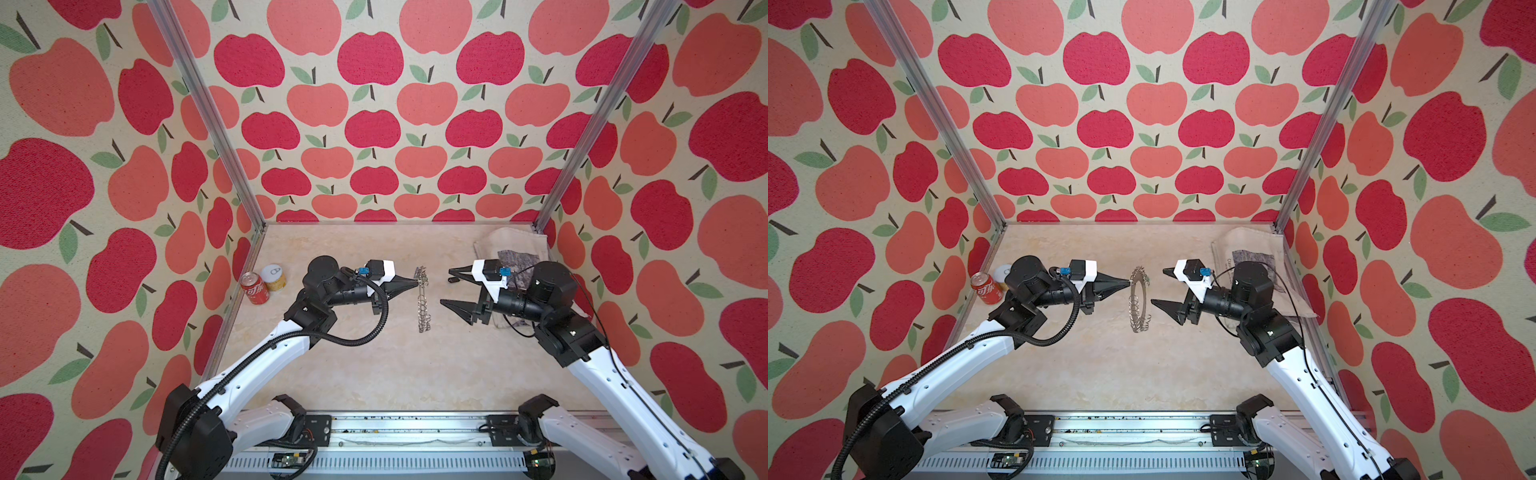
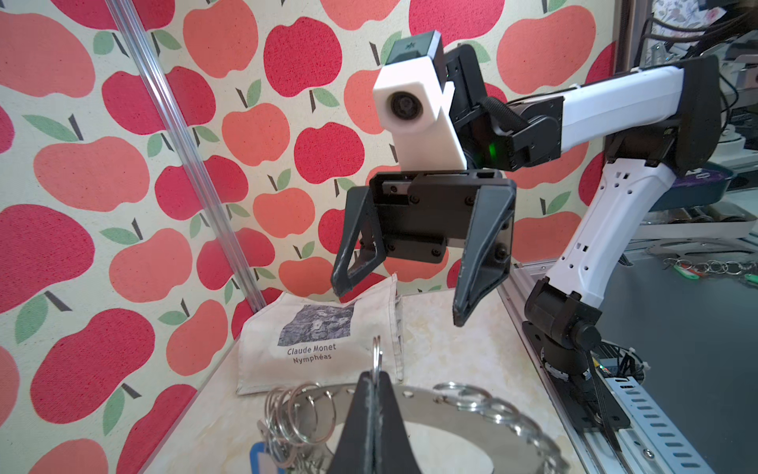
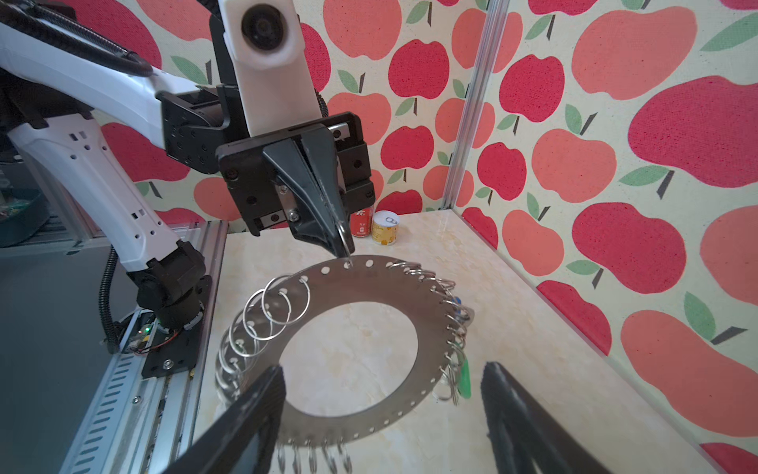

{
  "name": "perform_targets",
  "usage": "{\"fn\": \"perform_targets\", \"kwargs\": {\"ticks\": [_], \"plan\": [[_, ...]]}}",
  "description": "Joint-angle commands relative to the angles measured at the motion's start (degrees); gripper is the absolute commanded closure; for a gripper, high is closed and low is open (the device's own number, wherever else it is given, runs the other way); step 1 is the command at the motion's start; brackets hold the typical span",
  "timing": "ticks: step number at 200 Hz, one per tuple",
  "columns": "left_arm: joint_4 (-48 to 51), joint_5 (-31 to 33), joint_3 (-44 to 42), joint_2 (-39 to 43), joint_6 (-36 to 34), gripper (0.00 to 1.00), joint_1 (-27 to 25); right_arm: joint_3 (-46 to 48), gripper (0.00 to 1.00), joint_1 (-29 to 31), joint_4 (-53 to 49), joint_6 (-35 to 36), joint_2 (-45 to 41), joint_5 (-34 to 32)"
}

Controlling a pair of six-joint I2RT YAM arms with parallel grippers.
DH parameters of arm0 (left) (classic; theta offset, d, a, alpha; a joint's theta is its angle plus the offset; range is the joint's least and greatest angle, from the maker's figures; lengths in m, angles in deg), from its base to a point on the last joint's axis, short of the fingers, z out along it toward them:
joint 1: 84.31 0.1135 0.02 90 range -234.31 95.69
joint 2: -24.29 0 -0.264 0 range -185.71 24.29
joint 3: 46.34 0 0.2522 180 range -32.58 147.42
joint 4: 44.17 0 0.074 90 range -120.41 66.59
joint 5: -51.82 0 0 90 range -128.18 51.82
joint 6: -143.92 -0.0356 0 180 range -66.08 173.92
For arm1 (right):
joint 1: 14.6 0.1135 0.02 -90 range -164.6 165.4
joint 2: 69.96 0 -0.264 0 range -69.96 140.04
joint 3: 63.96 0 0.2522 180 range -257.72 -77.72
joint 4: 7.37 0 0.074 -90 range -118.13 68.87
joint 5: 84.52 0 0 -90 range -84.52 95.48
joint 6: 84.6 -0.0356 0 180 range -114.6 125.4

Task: Put the keys on the keyring
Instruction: 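Lift the ring plate upright with the left gripper while the right gripper approaches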

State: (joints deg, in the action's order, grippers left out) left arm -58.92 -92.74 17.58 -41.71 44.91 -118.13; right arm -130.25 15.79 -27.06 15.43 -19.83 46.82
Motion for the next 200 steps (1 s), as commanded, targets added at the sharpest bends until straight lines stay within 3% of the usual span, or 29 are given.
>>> {"fn": "perform_targets", "kwargs": {"ticks": [1,39,99,200], "plan": [[-11.68,-5.04,-1.73,0.25,7.14,1.0,0.95,0.66,0.28,0.35,5.19,-2.09,-0.26,5.52],[-21.24,-6.69,-4.11,-1.62,12.76,1.0,1.54,1.14,0.41,0.37,10.96,-4.75,0.1,10.42],[-32.0,-8.98,-4.45,-5.55,19.62,1.0,1.88,1.51,0.54,1.72,16.2,-6.87,2.37,8.72],[-24.57,-8.13,-4.1,-3.8,13.49,1.0,-0.3,-0.29,0.7,8.36,15.84,-3.9,5.24,0.22]]}}
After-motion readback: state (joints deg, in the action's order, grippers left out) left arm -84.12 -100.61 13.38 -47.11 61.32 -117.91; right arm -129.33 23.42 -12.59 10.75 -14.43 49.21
